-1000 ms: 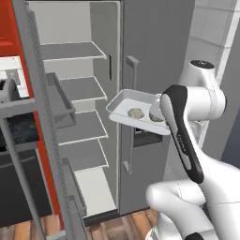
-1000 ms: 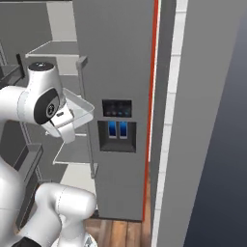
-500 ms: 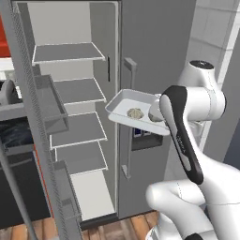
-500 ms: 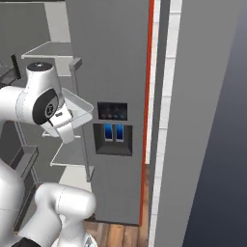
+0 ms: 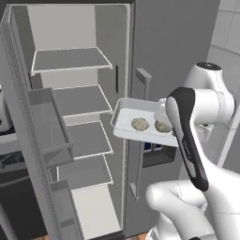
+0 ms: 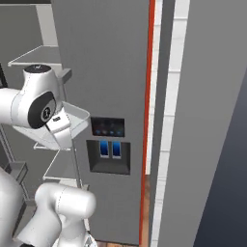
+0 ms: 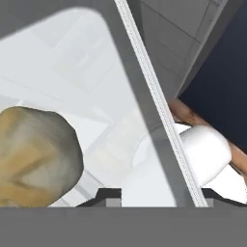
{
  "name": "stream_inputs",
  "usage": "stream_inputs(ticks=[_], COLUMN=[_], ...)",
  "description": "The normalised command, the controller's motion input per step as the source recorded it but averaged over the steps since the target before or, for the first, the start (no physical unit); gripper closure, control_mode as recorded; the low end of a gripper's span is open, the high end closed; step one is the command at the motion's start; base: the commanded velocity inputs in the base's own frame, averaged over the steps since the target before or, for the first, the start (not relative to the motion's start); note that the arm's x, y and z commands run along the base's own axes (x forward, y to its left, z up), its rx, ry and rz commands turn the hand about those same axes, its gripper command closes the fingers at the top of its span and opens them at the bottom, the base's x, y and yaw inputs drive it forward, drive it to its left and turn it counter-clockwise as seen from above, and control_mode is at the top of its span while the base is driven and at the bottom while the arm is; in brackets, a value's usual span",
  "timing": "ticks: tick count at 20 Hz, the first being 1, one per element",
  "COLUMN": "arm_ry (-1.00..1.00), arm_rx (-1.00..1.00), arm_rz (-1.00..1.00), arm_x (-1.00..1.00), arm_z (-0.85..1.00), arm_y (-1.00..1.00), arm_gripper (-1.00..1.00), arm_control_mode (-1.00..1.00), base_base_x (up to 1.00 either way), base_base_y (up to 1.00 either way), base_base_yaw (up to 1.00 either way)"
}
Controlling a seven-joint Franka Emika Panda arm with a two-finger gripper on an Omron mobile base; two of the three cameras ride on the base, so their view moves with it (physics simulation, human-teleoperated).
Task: Place two dumplings into each of the tupperware containers and then place the containers in the fridge.
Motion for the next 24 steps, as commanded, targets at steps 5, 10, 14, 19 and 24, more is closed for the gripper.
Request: stream_inputs(ticks=[5,10,14,19,24], arm_ry=[0.00,0.00,0.00,0.00,0.00], arm_rx=[0.00,0.00,0.00,0.00,0.00], arm_rz=[0.00,0.00,0.00,0.00,0.00], arm_x=[0.00,0.00,0.00,0.00,0.00], arm_z=[0.00,0.00,0.00,0.00,0.00], arm_y=[0.00,0.00,0.00,0.00,0.00], arm_gripper=[1.00,1.00,1.00,1.00,1.00], arm_control_mode=[1.00,1.00,1.00,1.00,1.00], base_base_x=[0.09,-0.32,-0.50,-0.25,0.00], base_base_y=[0.22,0.18,0.21,0.19,0.27], base_base_yaw=[0.00,0.03,0.02,0.00,0.01])
